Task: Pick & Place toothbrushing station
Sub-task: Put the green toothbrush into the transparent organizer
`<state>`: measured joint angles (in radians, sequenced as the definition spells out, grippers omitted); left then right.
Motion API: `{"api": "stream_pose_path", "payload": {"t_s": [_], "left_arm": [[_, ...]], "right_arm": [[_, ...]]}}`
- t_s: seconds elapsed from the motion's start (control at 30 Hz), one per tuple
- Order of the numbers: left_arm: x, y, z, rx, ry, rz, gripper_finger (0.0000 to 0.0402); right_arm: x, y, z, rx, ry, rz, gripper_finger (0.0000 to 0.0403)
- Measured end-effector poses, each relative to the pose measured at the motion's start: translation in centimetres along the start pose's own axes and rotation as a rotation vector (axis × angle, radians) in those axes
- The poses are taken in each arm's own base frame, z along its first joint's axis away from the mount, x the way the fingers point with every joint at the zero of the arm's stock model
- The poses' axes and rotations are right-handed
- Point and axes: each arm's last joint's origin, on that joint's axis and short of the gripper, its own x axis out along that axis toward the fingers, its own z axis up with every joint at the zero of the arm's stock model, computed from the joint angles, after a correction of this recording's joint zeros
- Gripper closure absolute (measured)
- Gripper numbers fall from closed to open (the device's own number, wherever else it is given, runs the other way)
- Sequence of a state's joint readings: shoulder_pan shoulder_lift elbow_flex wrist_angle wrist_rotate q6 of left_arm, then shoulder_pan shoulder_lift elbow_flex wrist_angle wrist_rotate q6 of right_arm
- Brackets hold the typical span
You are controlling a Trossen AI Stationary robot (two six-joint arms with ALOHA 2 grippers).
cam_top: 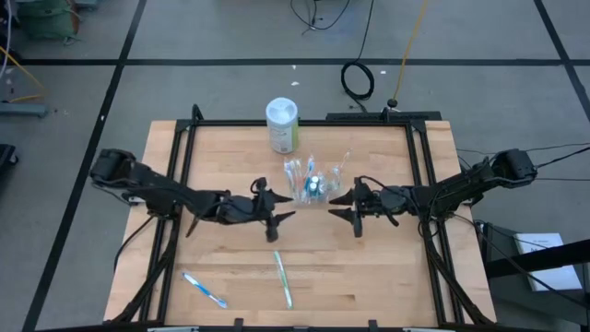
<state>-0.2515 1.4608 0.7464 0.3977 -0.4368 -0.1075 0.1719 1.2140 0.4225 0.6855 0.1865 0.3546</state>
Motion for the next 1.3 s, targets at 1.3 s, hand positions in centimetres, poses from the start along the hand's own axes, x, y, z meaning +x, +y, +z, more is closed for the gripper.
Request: {"api": "stream_pose_path", "payload": {"t_s": [1.3], "left_arm": [[1.6, -7.5, -11.4, -0.973, 0.623, -0.096, 0.026]], "right_arm": [[-0.1, 0.6, -0.1, 0.024, 0.004, 0.053, 0.0264]]}}
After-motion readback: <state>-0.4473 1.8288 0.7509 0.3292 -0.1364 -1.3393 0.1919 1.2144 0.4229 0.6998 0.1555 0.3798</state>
